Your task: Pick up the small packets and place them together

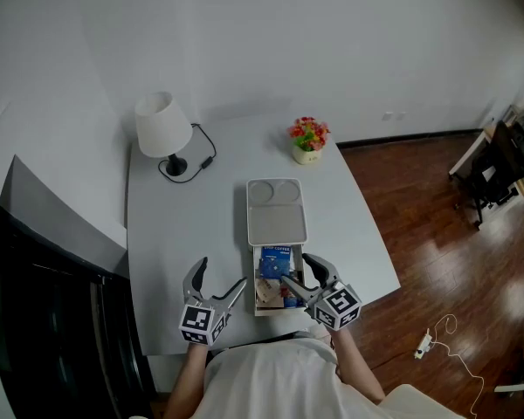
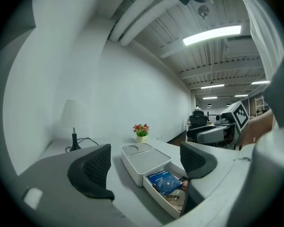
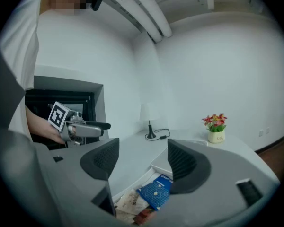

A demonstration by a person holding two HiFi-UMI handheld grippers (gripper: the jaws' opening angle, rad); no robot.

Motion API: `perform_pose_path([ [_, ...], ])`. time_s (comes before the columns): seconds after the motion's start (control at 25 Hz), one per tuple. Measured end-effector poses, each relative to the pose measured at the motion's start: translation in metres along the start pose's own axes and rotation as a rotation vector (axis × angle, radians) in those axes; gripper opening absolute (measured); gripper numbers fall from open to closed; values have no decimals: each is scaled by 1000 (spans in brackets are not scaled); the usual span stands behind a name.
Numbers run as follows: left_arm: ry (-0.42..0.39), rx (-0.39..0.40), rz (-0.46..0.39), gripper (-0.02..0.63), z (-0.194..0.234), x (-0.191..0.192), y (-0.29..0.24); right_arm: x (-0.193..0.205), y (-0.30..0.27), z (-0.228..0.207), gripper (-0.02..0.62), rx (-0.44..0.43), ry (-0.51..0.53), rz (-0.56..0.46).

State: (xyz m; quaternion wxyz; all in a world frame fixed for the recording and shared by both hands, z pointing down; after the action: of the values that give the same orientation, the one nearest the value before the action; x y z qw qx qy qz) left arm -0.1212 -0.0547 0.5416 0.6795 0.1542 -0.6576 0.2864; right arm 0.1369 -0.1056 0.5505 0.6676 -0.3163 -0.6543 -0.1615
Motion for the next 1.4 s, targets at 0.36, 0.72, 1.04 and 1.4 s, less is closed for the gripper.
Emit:
perform_pose_path([
  [0.36, 16, 32, 31, 459, -2, 6, -8, 55, -21, -12, 305, -81, 106, 302],
  [0.72, 42, 32, 58, 454, -3, 14, -5, 87, -81, -8, 305, -225, 404, 541],
  [1.04, 64, 2, 66, 448, -2, 17, 4, 122, -126, 0, 307, -329, 665, 740],
  [1.4, 86, -30, 80, 442, 4, 20, 16, 132, -140, 5, 301, -348, 781, 809],
])
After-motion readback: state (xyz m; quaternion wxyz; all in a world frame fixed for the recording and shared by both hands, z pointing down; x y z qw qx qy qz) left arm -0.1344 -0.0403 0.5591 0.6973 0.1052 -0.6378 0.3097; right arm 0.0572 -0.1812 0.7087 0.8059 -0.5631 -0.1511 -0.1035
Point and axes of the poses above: the fingertips, and each gripper's own axes: y backward along the fingers, z to its left, x out of its underside, the point moved 8 cm from there along y, backward along the fingers, and after that the axes turned 14 degrees about x, right-handed, at the moved point
